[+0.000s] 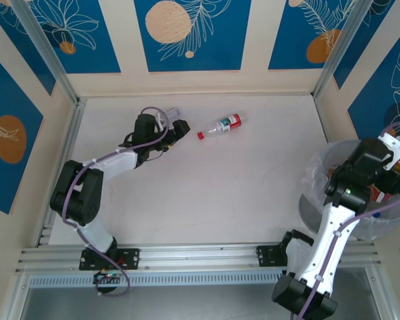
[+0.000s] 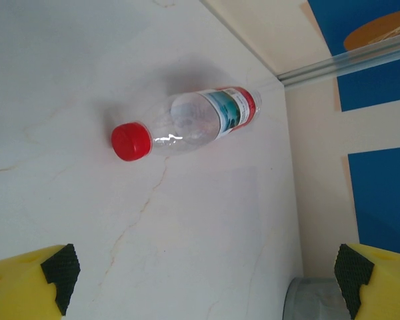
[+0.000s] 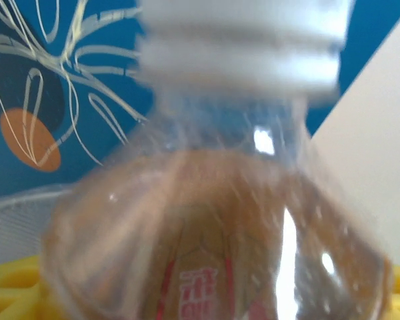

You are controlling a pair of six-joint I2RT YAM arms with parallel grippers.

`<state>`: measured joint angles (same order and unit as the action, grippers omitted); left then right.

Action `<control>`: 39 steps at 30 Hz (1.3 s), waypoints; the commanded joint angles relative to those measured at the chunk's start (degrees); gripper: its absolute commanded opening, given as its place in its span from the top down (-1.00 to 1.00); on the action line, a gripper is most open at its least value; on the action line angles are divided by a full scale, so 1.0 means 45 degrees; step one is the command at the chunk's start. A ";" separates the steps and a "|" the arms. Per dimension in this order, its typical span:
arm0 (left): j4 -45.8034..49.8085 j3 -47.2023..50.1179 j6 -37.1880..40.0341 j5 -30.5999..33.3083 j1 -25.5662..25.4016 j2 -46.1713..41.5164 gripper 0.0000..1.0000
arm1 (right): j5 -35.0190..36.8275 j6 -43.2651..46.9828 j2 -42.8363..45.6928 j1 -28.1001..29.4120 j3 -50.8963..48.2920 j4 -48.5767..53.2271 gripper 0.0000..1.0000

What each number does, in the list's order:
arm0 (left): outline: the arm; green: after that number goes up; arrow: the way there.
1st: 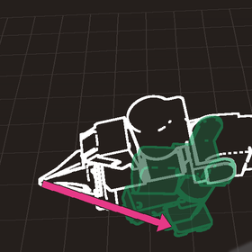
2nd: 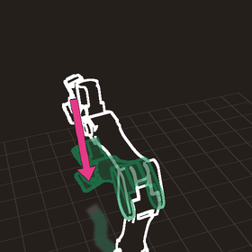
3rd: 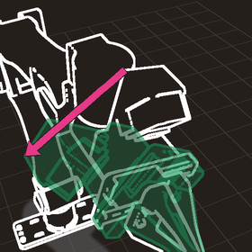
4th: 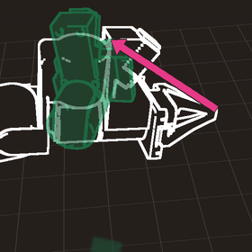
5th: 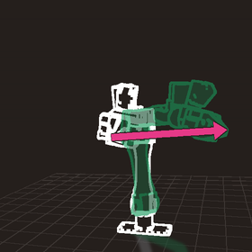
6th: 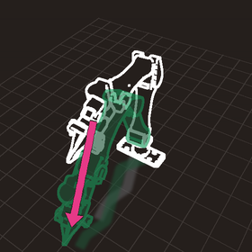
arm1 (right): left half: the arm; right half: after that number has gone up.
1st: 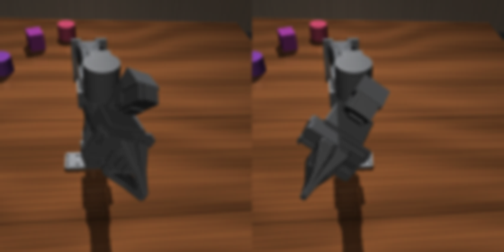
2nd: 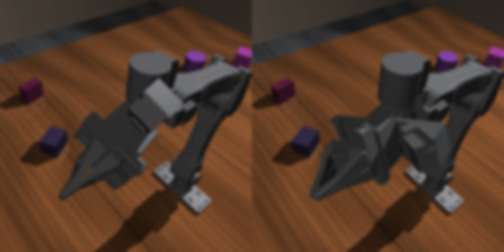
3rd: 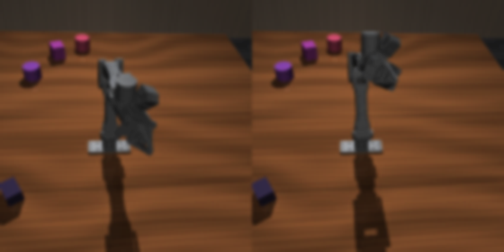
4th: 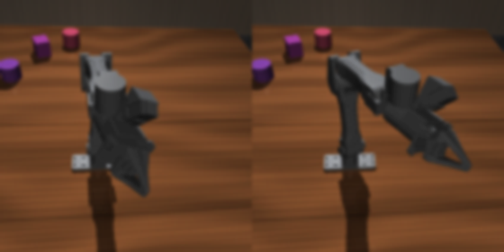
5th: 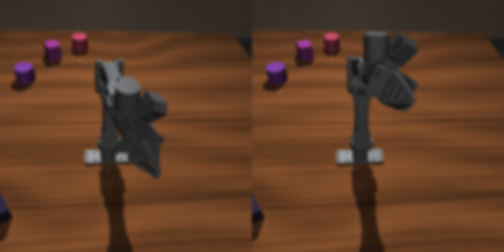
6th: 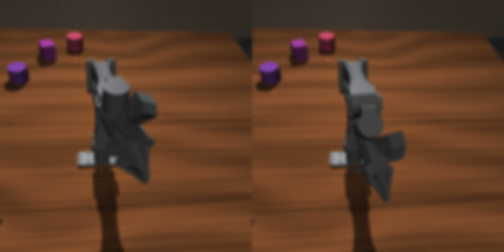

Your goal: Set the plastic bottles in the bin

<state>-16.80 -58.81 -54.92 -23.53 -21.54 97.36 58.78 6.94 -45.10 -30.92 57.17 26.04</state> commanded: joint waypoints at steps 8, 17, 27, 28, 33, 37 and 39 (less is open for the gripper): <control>-0.0544 -0.0324 -0.0196 -0.0903 0.0314 0.0231 -0.98 | 0.1974 -0.1506 -0.0736 0.1432 0.0484 0.1646 -0.98; -0.0269 -0.0251 -0.0157 -0.0709 0.0333 0.0003 -0.99 | 0.1140 -0.2436 -0.0483 0.2931 0.1196 0.2511 -0.99; 0.1269 -0.0232 0.0822 0.0201 0.0332 -0.0609 -0.99 | -0.1582 -0.4794 -0.0286 0.4565 0.2626 0.4061 -0.99; 0.1443 -0.0238 0.0907 0.0288 0.0341 -0.0648 -0.99 | -0.1848 -0.4969 -0.0207 0.4689 0.2644 0.4064 -0.99; 0.2912 -0.0777 0.2280 0.0916 0.0328 -0.0850 -0.99 | -0.2681 -0.5857 0.0488 0.5308 0.2369 0.3666 -0.99; 0.5126 -0.2208 0.4416 0.1767 0.0762 -0.0487 -0.99 | -0.3714 -0.6195 0.1373 0.5503 0.1566 0.2576 -0.99; 0.6083 -0.3087 0.5603 0.2243 0.0888 -0.0269 -0.99 | -0.4697 -0.6258 0.1707 0.5523 0.1255 0.2123 -0.99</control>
<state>2.50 -67.07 -39.83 -18.02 -19.40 95.46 44.01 -18.44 -39.31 -6.46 64.40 40.45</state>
